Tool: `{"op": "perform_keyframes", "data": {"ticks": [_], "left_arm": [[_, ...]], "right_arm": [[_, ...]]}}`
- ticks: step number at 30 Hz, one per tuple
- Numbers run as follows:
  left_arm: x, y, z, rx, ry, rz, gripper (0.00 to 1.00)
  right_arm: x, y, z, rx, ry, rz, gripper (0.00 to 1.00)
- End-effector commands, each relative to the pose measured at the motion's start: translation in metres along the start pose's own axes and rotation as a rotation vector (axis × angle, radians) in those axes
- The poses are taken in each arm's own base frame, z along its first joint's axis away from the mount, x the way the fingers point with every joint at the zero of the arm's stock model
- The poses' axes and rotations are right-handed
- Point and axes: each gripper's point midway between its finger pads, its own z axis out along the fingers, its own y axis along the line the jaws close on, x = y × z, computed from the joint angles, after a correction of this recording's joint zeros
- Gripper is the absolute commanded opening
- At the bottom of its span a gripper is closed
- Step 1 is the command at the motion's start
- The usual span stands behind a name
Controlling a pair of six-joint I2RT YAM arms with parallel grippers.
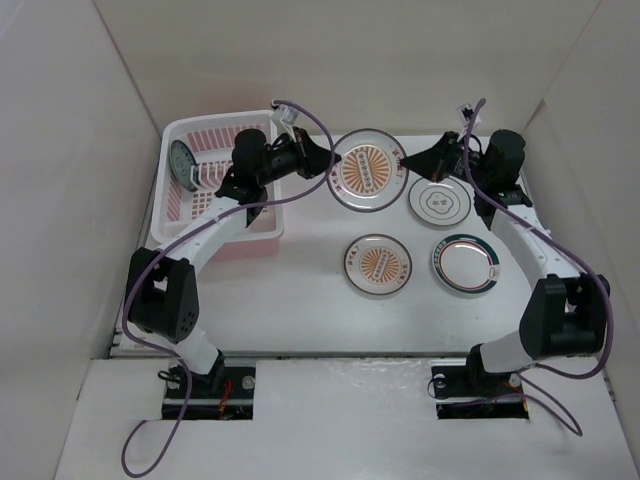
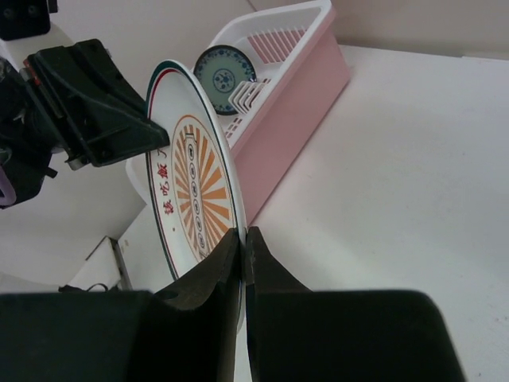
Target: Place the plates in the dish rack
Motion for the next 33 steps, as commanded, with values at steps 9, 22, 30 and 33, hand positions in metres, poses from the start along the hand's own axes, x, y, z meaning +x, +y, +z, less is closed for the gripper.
{"op": "perform_keyframes", "data": {"ticks": [9,22,30,33], "left_arm": [[-0.068,0.008,-0.023,-0.261,-0.172,0.103,0.00],[-0.186,0.055,-0.199,-1.148,-0.474,0.510,0.00],[-0.187,0.102,-0.250,-1.351,-0.418,0.725,0.00],[-0.195,0.116,-0.264,-1.387,-0.431,0.743,0.00]], "right_arm": [[-0.013,0.010,0.007,-0.054,-0.046,-0.035,1.00],[0.004,-0.014,0.014,0.113,-0.026,-0.002,1.00],[0.013,0.009,0.025,0.077,0.005,-0.030,1.00],[0.015,0.016,0.029,0.067,0.012,-0.041,1.00]]}}
